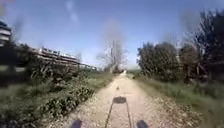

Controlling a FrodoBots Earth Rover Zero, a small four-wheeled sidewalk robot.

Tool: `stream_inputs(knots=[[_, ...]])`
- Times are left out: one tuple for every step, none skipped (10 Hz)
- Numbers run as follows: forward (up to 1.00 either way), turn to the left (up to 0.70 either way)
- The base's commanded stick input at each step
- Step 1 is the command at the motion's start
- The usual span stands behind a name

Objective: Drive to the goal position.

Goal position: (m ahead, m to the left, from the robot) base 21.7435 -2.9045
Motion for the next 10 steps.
stream_inputs(knots=[[0.7, -0.02], [0.7, 0.0], [0.7, 0.0], [0.7, 0.0], [0.7, 0.0], [0.7, 0.0], [0.7, 0.0], [0.7, 0.0], [0.7, 0.0], [0.7, 0.0]])
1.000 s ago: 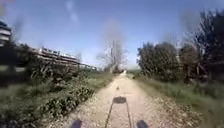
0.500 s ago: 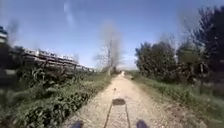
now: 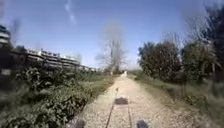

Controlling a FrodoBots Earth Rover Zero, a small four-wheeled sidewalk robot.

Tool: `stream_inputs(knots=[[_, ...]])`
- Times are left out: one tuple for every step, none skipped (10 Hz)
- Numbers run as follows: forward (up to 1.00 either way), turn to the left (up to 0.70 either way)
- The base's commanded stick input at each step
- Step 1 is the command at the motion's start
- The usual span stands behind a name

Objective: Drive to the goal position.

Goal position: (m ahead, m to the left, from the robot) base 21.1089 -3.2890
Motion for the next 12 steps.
stream_inputs(knots=[[0.7, 0.0], [0.7, 0.0], [0.7, 0.0], [0.7, -0.05], [0.7, -0.18], [0.7, -0.31], [0.7, -0.31], [0.7, -0.17], [0.7, -0.02], [0.7, -0.01], [0.7, 0.0], [0.7, 0.0]])
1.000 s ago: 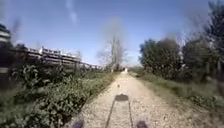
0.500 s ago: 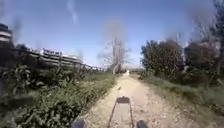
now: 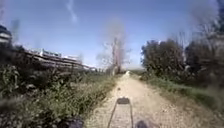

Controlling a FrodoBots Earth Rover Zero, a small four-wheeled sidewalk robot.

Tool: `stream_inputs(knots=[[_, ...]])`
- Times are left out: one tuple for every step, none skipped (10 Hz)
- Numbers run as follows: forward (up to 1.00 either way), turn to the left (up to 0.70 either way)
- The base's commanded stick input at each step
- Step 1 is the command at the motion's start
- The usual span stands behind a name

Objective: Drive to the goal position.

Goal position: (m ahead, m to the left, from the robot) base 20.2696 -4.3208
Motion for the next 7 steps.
stream_inputs(knots=[[0.7, 0.0], [0.7, 0.0], [0.7, 0.0], [0.7, 0.0], [0.7, 0.0], [0.7, 0.0], [0.7, 0.0]])
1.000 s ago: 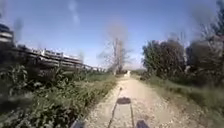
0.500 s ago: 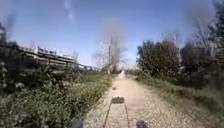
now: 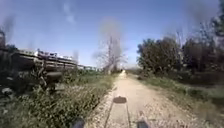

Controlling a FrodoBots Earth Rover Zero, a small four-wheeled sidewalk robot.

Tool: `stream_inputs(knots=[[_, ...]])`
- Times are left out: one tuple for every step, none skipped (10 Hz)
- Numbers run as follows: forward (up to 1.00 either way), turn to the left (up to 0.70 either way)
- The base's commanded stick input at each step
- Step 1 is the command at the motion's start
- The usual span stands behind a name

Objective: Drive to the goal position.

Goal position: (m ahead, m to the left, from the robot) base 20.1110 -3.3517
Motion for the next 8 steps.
stream_inputs(knots=[[0.7, 0.0], [0.7, -0.09], [0.7, -0.3], [0.7, -0.35], [0.7, -0.3], [0.7, -0.24], [0.7, -0.19], [0.7, -0.13]])
